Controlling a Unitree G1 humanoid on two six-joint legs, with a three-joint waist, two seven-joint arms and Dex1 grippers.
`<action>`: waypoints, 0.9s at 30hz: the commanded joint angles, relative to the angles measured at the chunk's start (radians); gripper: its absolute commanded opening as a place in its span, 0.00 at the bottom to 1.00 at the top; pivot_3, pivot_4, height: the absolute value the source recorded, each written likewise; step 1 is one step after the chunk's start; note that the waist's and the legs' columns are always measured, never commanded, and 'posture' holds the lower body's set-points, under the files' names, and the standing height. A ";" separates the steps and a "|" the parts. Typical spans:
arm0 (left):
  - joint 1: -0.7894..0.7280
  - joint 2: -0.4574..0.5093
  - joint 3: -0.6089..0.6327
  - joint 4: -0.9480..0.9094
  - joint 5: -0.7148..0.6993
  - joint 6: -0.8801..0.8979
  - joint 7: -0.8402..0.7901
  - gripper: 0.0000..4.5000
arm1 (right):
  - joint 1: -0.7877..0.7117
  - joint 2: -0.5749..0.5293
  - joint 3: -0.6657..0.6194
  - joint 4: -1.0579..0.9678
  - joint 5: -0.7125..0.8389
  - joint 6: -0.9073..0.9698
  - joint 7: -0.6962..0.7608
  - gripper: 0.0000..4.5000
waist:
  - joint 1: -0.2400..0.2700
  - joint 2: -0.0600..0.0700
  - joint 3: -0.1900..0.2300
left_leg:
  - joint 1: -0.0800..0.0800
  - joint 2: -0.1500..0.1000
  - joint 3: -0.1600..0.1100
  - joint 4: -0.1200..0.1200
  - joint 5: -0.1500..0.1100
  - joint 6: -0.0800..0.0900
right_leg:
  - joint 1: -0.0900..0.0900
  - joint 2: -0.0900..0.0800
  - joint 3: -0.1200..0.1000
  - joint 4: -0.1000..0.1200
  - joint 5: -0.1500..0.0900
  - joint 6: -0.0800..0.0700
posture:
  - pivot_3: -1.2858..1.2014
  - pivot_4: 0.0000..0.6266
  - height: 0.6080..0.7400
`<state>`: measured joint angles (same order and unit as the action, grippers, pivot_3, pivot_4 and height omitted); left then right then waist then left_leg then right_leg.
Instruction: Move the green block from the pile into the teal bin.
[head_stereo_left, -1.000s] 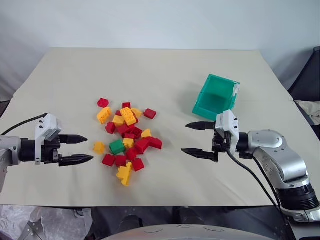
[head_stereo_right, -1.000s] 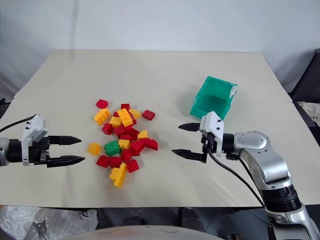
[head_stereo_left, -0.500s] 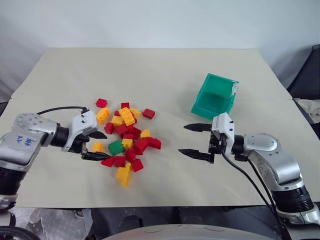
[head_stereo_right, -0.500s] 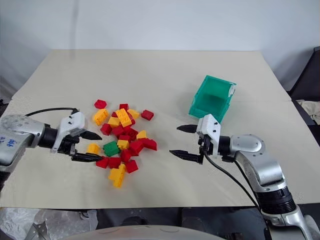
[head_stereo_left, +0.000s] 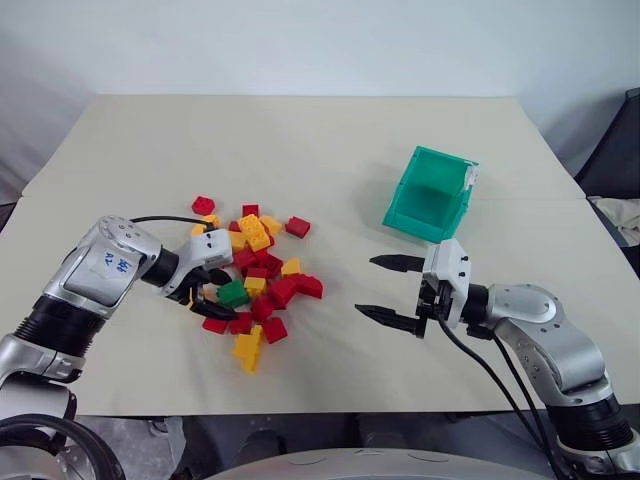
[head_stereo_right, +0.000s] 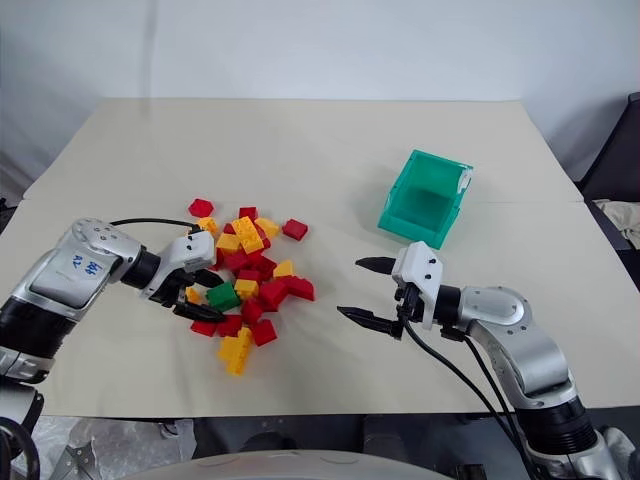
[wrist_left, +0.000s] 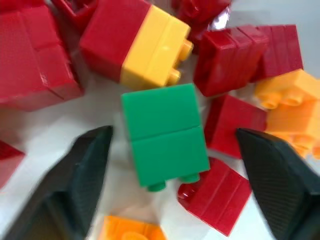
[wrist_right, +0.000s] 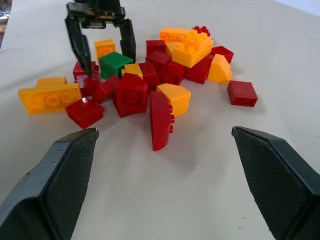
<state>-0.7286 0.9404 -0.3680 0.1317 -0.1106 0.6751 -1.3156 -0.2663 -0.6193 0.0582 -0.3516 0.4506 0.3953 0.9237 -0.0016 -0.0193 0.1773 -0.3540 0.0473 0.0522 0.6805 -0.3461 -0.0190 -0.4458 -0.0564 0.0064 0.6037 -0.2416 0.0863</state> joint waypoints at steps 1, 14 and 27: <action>-0.008 0.007 -0.003 0.007 0.024 0.006 -0.014 0.58 | -0.003 -0.001 -0.028 -0.038 0.013 -0.005 -0.011 1.00 | 0.000 0.000 0.000 | 0.000 0.000 0.000 0.000 0.000 0.000 | 0.000 0.000 0.000 0.000 0.000 0.000 | 0.52 0.24 1.00; -0.098 -0.054 0.211 -0.031 -0.129 0.035 0.002 0.33 | -0.002 -0.039 -0.096 -0.025 0.024 -0.010 -0.011 1.00 | 0.003 -0.001 0.002 | 0.000 0.000 0.000 0.001 0.000 0.000 | 0.000 0.000 0.001 0.003 0.000 0.001 | 0.52 0.24 1.00; -0.197 -0.546 0.117 0.169 -0.098 -0.280 0.148 0.33 | 0.107 -0.120 -0.292 -0.061 0.078 0.031 -0.047 1.00 | 0.019 -0.002 0.003 | -0.005 -0.002 0.001 0.004 -0.001 0.002 | 0.001 0.000 0.002 -0.004 0.005 0.010 | 0.52 0.24 1.00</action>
<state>-0.9179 0.3951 -0.2463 0.2842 -0.2312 0.4488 -1.1677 -0.1635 -0.7254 -0.1888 -0.3734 0.5089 0.4234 0.8897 0.0177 -0.0215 0.1802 -0.3584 0.0451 0.0528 0.6840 -0.3476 -0.0162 -0.4449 -0.0564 0.0093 0.5991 -0.2360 0.0963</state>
